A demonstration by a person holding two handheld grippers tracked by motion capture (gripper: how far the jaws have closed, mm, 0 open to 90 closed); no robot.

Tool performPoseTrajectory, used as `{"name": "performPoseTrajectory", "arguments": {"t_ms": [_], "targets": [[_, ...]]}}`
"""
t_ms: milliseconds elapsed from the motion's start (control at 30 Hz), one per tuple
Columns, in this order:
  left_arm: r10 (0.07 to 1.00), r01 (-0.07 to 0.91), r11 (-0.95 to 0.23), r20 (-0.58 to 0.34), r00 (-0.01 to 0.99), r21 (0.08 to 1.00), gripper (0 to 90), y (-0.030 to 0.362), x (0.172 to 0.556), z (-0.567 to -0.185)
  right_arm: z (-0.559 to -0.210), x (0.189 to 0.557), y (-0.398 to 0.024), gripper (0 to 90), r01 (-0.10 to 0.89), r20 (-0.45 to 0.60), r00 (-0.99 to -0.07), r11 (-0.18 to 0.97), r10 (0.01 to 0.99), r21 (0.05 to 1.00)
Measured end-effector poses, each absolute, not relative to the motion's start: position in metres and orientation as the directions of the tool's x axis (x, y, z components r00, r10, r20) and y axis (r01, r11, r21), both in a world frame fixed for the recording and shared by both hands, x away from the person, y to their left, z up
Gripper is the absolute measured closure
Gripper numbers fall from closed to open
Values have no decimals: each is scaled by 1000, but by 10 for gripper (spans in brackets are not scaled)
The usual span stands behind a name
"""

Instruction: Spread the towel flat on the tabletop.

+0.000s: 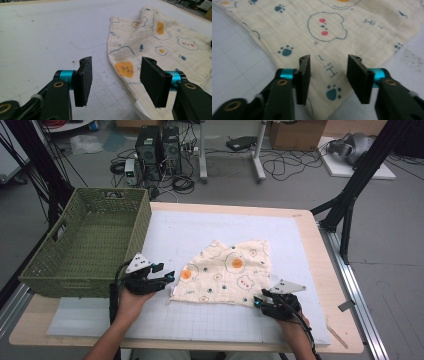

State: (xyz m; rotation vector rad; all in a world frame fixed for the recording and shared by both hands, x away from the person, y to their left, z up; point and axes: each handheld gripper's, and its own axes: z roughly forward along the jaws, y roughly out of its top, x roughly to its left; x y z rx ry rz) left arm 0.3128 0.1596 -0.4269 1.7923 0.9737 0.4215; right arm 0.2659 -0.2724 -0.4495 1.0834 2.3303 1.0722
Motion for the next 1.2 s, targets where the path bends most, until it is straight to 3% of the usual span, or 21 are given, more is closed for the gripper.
{"name": "performPoseTrajectory", "arguments": {"t_ms": [133, 500, 767, 967, 1200], "targets": [[777, 425, -168, -146, 612, 889, 436, 158, 313, -428, -446, 262, -274, 876, 493, 2, -684, 459, 730, 739], [776, 422, -149, -158, 611, 894, 430, 160, 314, -427, -439, 236, -307, 894, 543, 3, -665, 480, 747, 689], [775, 397, -129, -157, 612, 909, 429, 155, 321, -419, -427, 237, -308, 637, 502, 14, -610, 372, 792, 781], [783, 402, -107, -173, 597, 909, 433, 142, 347, -413, -429, 245, -304, 563, 495, -11, -585, 367, 811, 788], [811, 431, -168, -124, 571, 886, 451, 113, 393, -418, -430, 246, -304, 524, 492, -10, -581, 361, 814, 792]]}}
